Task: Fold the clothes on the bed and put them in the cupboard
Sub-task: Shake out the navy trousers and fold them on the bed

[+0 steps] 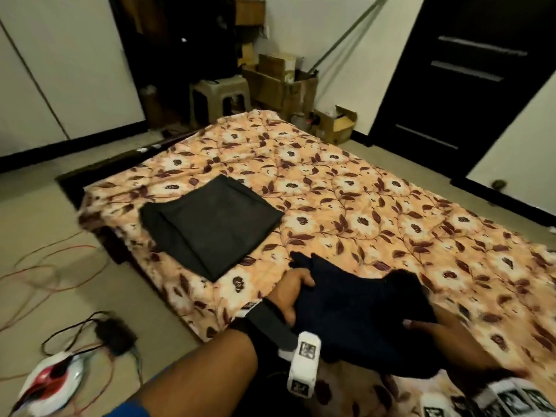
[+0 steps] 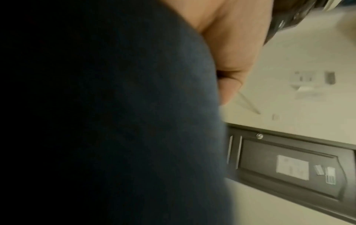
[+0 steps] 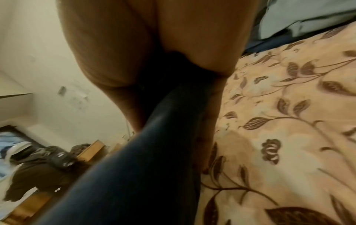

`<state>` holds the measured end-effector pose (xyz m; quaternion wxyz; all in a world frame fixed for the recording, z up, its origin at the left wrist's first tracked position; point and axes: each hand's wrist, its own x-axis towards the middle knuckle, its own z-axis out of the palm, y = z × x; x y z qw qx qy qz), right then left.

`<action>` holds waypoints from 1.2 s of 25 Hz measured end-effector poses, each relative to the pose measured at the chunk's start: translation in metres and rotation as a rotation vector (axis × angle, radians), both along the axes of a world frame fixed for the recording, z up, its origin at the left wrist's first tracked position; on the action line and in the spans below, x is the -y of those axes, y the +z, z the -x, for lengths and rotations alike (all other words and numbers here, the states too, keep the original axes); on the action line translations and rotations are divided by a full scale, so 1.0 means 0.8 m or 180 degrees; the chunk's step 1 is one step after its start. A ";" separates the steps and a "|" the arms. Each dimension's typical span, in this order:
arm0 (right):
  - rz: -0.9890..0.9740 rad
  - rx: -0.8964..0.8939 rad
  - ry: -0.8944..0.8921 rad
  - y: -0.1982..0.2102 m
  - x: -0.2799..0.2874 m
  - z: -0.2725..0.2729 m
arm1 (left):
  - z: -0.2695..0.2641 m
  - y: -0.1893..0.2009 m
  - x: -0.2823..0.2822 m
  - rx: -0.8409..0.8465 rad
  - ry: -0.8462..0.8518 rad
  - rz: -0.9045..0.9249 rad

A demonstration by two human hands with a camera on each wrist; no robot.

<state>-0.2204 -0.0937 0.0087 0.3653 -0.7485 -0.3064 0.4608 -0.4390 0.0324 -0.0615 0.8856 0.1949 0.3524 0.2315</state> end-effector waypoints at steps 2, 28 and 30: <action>-0.0179 -0.0005 0.0498 0.031 -0.060 0.048 | 0.059 0.009 -0.020 0.0001 0.0549 -0.0170; 0.0921 0.2777 0.3552 -0.143 -0.376 0.202 | 0.219 -0.116 -0.139 -0.2652 0.2068 -0.0648; 0.0823 0.2804 0.3280 -0.142 -0.365 0.197 | 0.201 -0.088 -0.131 -0.4180 0.1635 -0.1163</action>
